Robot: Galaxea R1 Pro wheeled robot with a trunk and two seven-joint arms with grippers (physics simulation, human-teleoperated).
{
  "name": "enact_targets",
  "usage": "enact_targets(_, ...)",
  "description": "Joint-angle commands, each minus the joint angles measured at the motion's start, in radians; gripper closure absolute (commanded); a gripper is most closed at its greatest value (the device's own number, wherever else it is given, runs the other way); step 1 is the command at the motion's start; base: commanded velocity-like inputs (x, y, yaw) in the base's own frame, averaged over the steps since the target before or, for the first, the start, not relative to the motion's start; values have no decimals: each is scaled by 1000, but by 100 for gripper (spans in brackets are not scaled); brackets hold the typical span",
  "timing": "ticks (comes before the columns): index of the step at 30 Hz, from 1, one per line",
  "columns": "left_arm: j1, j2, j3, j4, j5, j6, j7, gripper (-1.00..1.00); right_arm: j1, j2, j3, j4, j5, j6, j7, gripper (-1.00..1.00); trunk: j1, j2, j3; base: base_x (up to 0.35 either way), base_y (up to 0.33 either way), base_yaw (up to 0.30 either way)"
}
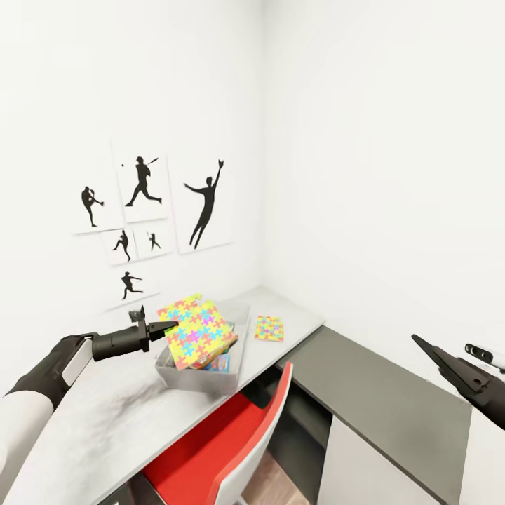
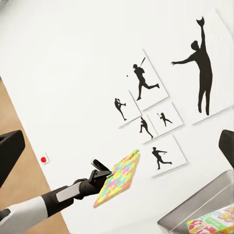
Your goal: Put all the toys in the child's room - the three board games (two on the bed and one on the table), the two jigsaw puzzles on the table, and the tennis ball on the table - inside the toy box on the table in the child's room.
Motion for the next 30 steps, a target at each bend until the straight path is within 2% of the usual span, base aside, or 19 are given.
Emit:
enact_targets(1,-1,1,-5,0,6,7,-1,100,0,0,0,1,-1,10,2,-100,1,0,1,145,-138,-199)
enact_targets(10,0,1,-5,0,6,7,-1,100,0,0,4,0,0,9,2,-100,1,0,11,198,8,-186)
enact_targets(30,0,1,-5,0,6,6,0,100,0,0,6,-1,1,6,3,-100,1,0,12,89,40,-10)
